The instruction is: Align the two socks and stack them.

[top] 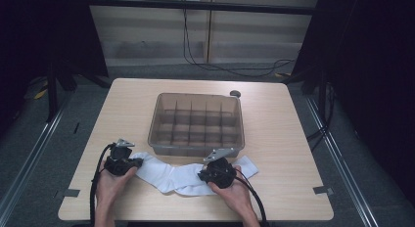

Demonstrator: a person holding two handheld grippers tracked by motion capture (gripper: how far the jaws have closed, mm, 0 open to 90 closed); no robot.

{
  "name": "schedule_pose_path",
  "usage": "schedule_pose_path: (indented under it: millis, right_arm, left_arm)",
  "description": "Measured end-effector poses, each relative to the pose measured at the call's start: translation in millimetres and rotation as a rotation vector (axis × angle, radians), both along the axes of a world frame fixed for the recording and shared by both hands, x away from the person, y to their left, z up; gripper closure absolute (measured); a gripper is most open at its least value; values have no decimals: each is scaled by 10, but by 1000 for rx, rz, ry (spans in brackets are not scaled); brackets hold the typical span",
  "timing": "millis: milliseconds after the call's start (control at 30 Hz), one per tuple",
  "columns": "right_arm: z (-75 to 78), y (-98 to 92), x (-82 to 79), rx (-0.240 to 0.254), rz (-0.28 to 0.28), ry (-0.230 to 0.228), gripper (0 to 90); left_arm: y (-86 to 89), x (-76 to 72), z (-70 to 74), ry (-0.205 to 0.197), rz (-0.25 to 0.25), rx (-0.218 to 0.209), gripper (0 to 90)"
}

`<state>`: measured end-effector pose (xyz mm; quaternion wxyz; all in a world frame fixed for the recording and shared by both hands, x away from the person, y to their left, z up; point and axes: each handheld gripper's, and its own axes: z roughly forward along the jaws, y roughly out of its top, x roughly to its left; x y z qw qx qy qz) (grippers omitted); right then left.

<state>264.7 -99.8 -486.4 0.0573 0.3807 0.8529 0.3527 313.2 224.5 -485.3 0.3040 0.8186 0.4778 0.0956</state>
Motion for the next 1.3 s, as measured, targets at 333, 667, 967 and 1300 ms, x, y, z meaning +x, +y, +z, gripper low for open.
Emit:
schedule_pose_path:
  millis: [333,667,967,1300]
  right_arm:
    - [149,-110,-41,78,-20,-32,852]
    - [289,-203,-62,115,-26,-45,856]
    - [409,-435,-87,117,-65,-42,857]
    - [530,-818,-152,132,-147,-31,858]
  left_arm:
    - [26,-85,147,-35,-21,-69,879]
    - [87,-179,411,-91,-26,-141,878]
    - [-39,-254,483,-87,-78,-167,878]
    - [-409,-318,531,-67,-136,-177,879]
